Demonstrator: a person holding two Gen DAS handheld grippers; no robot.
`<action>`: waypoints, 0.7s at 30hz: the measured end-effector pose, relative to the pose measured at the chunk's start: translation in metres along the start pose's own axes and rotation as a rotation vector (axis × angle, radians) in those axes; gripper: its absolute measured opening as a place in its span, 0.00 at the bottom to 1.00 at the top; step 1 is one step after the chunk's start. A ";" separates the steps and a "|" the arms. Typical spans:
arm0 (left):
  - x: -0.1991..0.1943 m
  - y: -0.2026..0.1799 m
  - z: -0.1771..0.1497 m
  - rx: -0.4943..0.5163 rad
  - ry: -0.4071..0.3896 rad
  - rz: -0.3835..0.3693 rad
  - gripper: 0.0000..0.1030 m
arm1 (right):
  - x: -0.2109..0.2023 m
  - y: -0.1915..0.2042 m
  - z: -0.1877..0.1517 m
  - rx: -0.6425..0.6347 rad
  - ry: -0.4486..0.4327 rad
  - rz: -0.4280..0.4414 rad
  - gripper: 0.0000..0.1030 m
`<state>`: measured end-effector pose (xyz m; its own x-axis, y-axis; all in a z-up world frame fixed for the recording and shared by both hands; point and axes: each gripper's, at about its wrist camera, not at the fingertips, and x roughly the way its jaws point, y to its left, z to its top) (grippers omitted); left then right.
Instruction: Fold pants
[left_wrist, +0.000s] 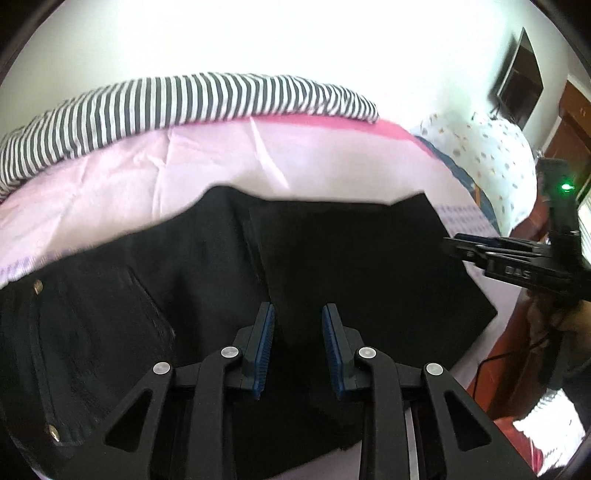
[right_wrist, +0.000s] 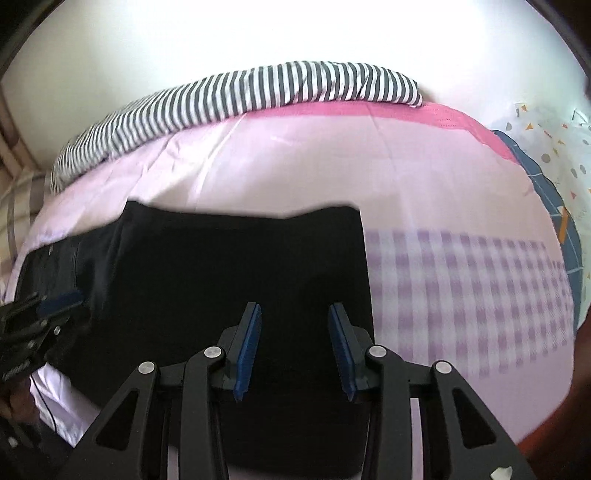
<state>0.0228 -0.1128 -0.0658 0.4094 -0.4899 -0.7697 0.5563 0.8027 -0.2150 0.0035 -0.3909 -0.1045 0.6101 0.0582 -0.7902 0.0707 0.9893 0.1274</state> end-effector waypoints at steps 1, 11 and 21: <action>0.000 0.000 0.005 -0.001 -0.007 -0.004 0.28 | 0.004 -0.001 0.005 0.004 -0.003 -0.002 0.35; 0.045 -0.004 0.046 -0.029 0.034 -0.089 0.28 | 0.038 -0.008 0.033 0.021 0.024 -0.021 0.32; 0.077 0.005 0.044 -0.059 0.097 -0.078 0.28 | 0.051 -0.009 0.047 0.036 0.029 -0.013 0.32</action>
<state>0.0888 -0.1616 -0.1002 0.2931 -0.5190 -0.8030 0.5393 0.7832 -0.3093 0.0712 -0.4030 -0.1181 0.5862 0.0495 -0.8087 0.1072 0.9846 0.1380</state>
